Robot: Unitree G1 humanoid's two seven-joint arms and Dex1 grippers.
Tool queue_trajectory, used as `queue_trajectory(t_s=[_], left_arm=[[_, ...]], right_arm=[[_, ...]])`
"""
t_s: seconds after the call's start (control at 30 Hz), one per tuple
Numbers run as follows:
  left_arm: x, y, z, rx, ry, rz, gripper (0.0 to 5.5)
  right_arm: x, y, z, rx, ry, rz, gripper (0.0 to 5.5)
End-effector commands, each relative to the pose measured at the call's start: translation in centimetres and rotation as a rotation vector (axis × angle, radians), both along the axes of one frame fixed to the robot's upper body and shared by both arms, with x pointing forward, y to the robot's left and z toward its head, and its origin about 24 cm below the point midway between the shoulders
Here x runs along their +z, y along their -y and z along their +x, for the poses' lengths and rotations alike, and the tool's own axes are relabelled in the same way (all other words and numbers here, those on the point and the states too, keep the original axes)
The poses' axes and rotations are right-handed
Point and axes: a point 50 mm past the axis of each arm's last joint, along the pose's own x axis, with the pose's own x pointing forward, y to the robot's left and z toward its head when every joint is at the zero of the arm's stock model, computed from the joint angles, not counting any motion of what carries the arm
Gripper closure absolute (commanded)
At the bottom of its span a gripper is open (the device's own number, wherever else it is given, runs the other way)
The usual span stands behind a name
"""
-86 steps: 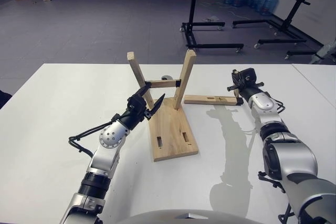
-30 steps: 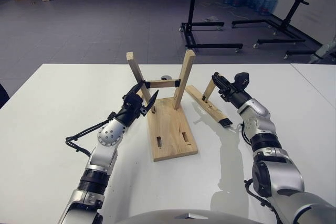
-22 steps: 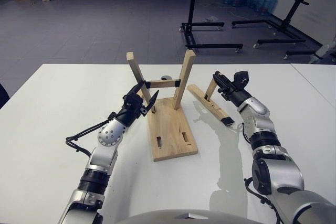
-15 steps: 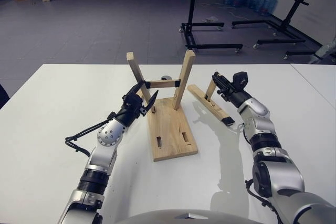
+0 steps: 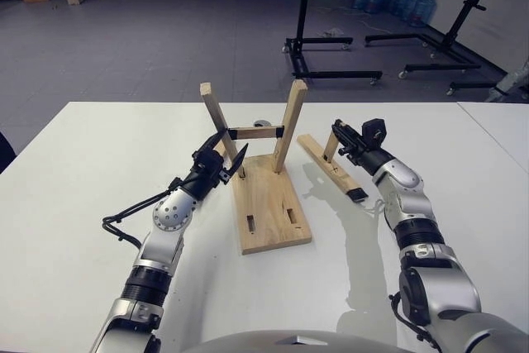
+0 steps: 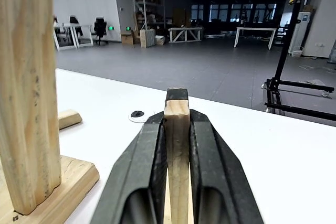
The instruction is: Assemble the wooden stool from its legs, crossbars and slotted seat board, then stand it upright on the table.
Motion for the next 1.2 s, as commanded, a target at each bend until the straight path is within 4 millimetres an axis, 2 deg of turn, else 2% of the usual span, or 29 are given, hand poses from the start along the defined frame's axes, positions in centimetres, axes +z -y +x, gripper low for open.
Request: queue_trajectory(t_s=[0.03, 0.17, 0.33, 0.63, 0.83, 1.13, 1.2], left_arm=[[0.5, 0.0, 0.3, 0.001, 0.032, 0.013, 2.57], [0.2, -0.2, -0.2, 0.017, 0.025, 0.007, 2.57], [-0.1, -0.4, -0.5, 0.033, 0.018, 0.004, 2.57], [-0.4, -0.4, -1.2, 0.049, 0.007, 0.000, 2.57], [-0.7, -0.6, -1.2, 0.060, -0.007, 0.002, 2.57], [-0.9, -0.2, -1.1, 0.036, -0.012, 0.006, 2.57], [-0.9, -0.2, -1.2, 0.038, -0.013, 0.007, 2.57]], right_arm=[[-5.2, 0.4, -3.0, -0.036, -0.236, -0.027, 5.11], [-4.9, 0.4, -4.9, -0.041, -0.229, 0.013, 5.11], [-3.7, 0.5, -6.8, -0.058, -0.237, 0.042, 5.11], [1.5, 0.9, -7.6, -0.041, -0.263, -0.033, 5.11], [0.4, 0.5, -8.0, -0.039, -0.336, -0.044, 5.11], [0.1, -0.1, -7.1, -0.029, -0.340, -0.011, 5.11], [0.5, 0.1, -6.7, -0.045, -0.321, -0.003, 4.68]])
